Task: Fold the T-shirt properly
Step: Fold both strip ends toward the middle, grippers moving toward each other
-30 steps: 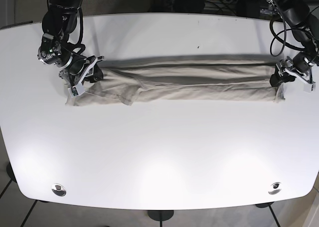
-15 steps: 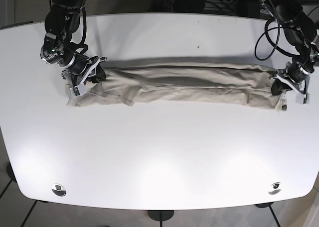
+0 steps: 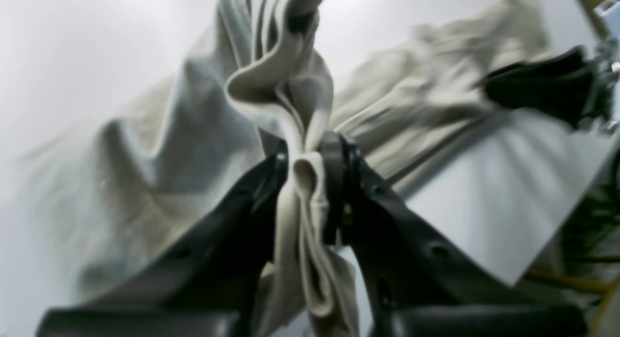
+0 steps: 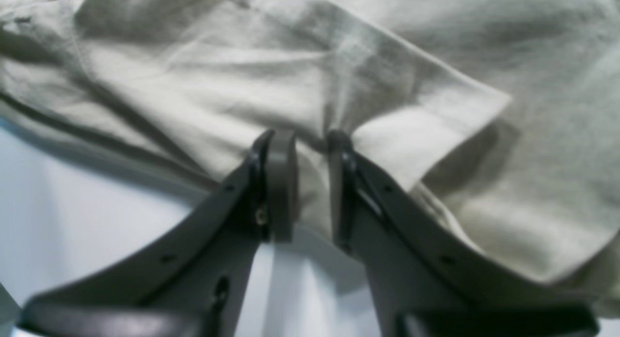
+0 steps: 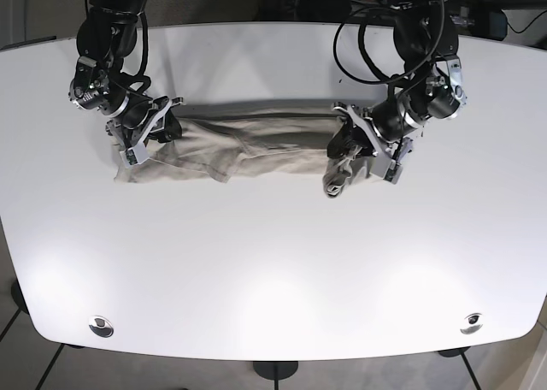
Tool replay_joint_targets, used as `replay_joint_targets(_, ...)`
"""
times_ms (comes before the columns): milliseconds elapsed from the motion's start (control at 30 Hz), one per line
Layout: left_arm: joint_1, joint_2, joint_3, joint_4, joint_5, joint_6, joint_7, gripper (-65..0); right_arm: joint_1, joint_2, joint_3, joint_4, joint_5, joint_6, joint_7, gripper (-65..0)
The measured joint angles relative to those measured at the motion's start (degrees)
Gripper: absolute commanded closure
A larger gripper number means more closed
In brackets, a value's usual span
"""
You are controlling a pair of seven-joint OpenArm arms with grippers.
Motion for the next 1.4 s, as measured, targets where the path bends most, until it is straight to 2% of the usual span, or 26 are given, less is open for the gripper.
replay_joint_targets(133,-2.1,-0.6,3.3,-5.6,0.7,2.1,0.0,-4.9,0.0,0.0,0.0,0.0,0.0,0.00,-0.2,-11.7)
replay_joint_targets(167,-2.3,-0.6,4.1,-6.0,0.7,2.1,0.0,-7.8,0.0,0.0,0.0,0.0,0.0,0.00,-0.2,-11.7)
replay_joint_targets(233,-2.7,-0.7,6.3,-6.2,0.5,2.1,0.0,-23.2,0.0,0.0,0.0,0.0,0.0,0.00,-0.2,-11.7)
replay_joint_targets(267,-2.9,-0.8,7.6,-6.2,0.5,2.1,0.0,-26.9,0.0,0.0,0.0,0.2,0.0,0.00,-0.2,-11.7)
replay_joint_targets(300,-3.0,-1.2,9.1,-6.2,0.5,2.1,0.0,-29.3,0.0,0.0,-0.1,0.7,-0.1,-0.02,-0.5,-11.7)
replay_joint_targets(400,-3.9,-1.9,16.6,-6.1,0.3,9.3,0.1,-33.8,-0.2,-0.1,-0.4,2.3,-1.1,-0.22,-1.5,-11.7)
replay_joint_targets(533,-5.8,-1.5,23.7,-5.5,-0.3,9.8,0.1,-33.9,-0.3,-0.1,-0.3,2.6,-1.2,-0.22,-1.5,-11.7)
replay_joint_targets(667,-6.6,-2.0,22.3,-0.3,-0.3,9.8,0.0,-33.9,-0.8,-1.3,0.9,7.4,-0.3,-0.74,-2.0,-12.4)
replay_joint_targets(733,-6.3,-2.7,17.2,1.6,-0.8,9.6,0.0,-33.9,-0.6,-2.0,4.2,11.2,5.3,-0.59,-3.9,-12.7)
replay_joint_targets(800,-6.2,-4.9,12.2,2.0,-0.4,9.6,0.0,-33.8,0.9,-1.5,8.1,12.5,7.9,-0.66,-9.4,-18.5)
replay_joint_targets(867,-6.2,-7.2,8.8,1.9,0.1,9.8,0.0,-33.8,2.9,-1.6,12.7,12.5,10.6,-0.79,-13.7,-30.4)
replay_joint_targets(933,-5.5,-8.4,6.0,1.9,0.1,9.8,0.0,-33.8,4.7,-1.9,18.3,12.5,13.9,-0.59,-15.4,-40.9)
replay_joint_targets(1000,-5.1,-8.7,3.8,0.2,-0.5,9.2,0.0,-32.1,6.2,-1.4,23.0,11.5,13.5,-0.68,-16.2,-47.7)
replay_joint_targets(1033,-5.1,-9.0,2.7,-1.2,-0.3,7.6,0.0,-28.9,6.9,-0.8,24.1,9.8,13.0,-0.68,-17.0,-49.1)
replay_joint_targets(1167,-5.2,-11.2,0.6,-9.5,0.3,-2.0,0.0,-11.9,9.5,1.3,27.9,-0.2,13.6,-0.66,-17.7,-49.6)
replay_joint_targets(1300,-5.1,-11.4,-1.5,-14.3,-0.1,-3.8,0.0,-10.4,9.6,3.3,29.0,-9.2,13.5,-0.37,-17.6,-49.6)
replay_joint_targets(1400,-4.4,-11.8,-1.4,-17.6,-0.1,-3.8,-4.0,-10.3,9.8,2.1,28.9,-10.2,13.5,-0.20,-17.3,-49.6)
